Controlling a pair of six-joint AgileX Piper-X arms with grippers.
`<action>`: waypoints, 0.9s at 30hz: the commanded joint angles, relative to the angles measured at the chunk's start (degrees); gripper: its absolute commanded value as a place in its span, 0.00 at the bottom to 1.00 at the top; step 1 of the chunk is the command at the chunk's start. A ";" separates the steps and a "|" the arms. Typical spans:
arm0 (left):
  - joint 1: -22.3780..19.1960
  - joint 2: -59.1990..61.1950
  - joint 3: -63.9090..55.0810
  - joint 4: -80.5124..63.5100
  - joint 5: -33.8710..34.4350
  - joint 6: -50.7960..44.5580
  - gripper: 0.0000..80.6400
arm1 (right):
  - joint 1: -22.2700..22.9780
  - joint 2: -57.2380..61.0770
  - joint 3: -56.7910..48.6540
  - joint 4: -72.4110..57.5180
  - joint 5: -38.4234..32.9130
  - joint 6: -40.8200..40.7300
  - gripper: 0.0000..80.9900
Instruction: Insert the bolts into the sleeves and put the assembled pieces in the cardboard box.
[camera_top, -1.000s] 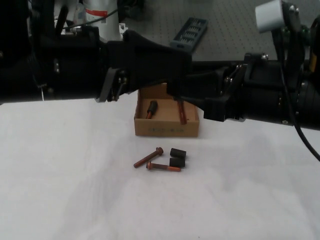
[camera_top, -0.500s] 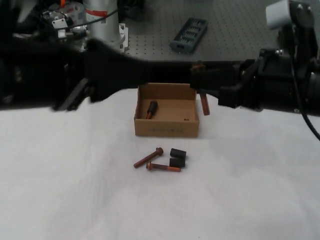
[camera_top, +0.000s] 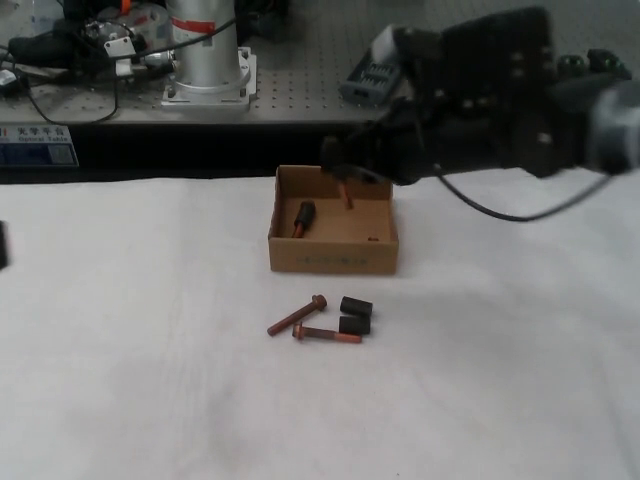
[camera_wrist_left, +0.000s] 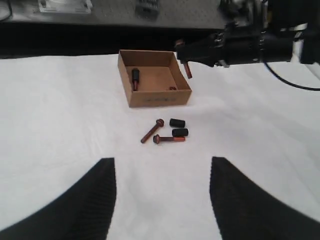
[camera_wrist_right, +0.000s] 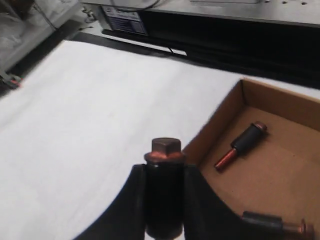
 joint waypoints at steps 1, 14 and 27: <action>0.12 -4.46 -0.31 0.82 -2.07 2.21 0.46 | -1.13 9.49 -11.40 6.37 3.38 -0.83 0.02; 0.12 -6.40 -0.31 4.63 -2.07 2.32 0.35 | -3.38 26.62 -31.09 19.89 9.64 -0.82 0.00; 0.12 -6.40 -0.31 4.80 -2.07 2.32 0.35 | -2.93 26.06 -31.28 23.23 8.40 -1.68 0.38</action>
